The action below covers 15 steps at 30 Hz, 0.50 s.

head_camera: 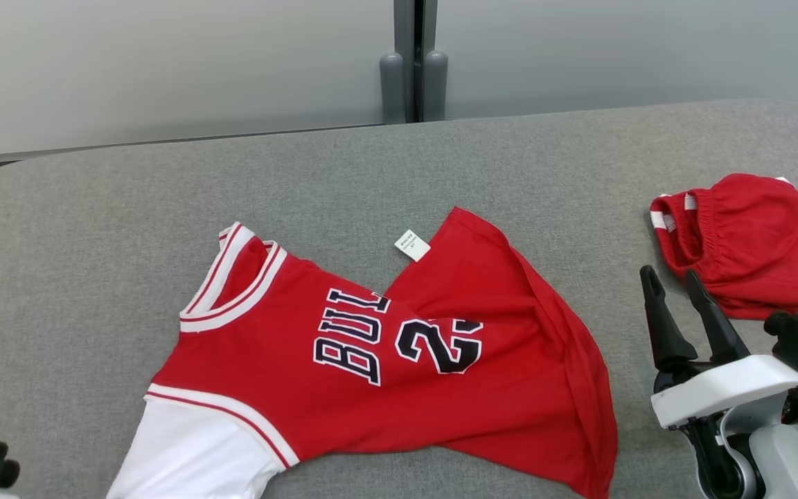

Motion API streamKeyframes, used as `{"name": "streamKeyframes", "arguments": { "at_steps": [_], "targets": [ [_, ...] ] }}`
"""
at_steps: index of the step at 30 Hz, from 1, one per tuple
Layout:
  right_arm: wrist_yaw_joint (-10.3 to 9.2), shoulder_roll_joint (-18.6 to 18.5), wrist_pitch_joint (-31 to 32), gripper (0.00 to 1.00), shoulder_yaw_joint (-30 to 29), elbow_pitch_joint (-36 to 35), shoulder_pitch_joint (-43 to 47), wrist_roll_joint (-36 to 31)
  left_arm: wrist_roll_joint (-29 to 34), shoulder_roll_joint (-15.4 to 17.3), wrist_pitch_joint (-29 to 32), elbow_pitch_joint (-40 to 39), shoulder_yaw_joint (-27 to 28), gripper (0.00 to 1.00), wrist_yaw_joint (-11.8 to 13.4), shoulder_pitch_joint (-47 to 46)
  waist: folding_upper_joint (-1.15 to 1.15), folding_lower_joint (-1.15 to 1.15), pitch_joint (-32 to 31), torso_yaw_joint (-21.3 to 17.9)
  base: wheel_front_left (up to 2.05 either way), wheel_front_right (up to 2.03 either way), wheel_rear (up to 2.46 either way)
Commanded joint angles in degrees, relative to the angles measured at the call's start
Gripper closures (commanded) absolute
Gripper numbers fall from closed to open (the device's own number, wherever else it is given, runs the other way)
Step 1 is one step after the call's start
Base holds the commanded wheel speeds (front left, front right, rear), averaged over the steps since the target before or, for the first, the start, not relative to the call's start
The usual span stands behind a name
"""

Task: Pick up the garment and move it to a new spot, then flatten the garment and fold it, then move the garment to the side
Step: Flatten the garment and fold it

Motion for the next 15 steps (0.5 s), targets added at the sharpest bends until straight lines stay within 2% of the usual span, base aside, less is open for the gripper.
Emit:
{"name": "streamKeyframes", "arguments": {
  "at_steps": [1, 4, 6, 7, 8, 11, 15],
  "targets": [
    [0.00, -0.46, 0.18, 0.00, 0.00, -0.16, 0.35, -0.38, -0.13, -0.36, -0.27, 0.24, -0.11, 1.00, 0.22, 0.68, 0.00, 0.00, -0.20, 0.19, 0.00, 0.00, 0.00],
    [0.00, -0.61, 0.72, 0.00, 0.00, -0.47, 0.42, -0.48, 0.19, -2.17, -0.49, 1.87, -1.31, 1.00, 1.04, 2.01, 0.00, 0.00, -0.55, 0.38, 0.00, 0.00, 0.00],
    [0.00, -0.62, 1.11, 0.00, 0.11, -0.59, 0.45, -0.59, -0.65, -4.69, -0.11, 3.34, -2.20, 0.89, 0.34, 2.80, 0.00, 0.00, -0.88, 0.43, 0.00, 0.00, 0.00],
    [0.00, -0.59, 1.23, 0.00, 0.14, -0.72, 0.56, -0.62, -1.13, -5.83, -0.25, 4.18, -2.29, 0.62, -0.10, 3.19, 0.00, 0.00, -1.04, 0.45, 0.00, 0.00, 0.00],
    [0.00, -0.60, 1.31, 0.00, 0.24, -0.81, 0.69, -0.69, -1.48, -6.89, -0.69, 5.52, -2.29, 0.00, -0.53, 3.41, 0.00, 0.00, -1.19, 0.46, 0.00, 0.00, 0.00],
    [0.00, -0.58, 1.64, 0.00, 0.43, -1.01, 1.05, -0.70, -0.36, -9.69, -2.46, 9.39, -2.26, 0.00, -1.66, 3.35, 0.00, 0.00, -1.69, 0.46, 0.00, 0.00, 0.00],
    [0.00, -0.57, 0.90, 0.00, 0.67, -1.62, 1.17, -1.09, 2.11, -11.33, -9.85, 13.03, 0.72, 0.00, -2.85, 1.88, 0.00, 0.00, -2.84, 0.75, 0.00, 0.00, 0.00]
  ]
}}
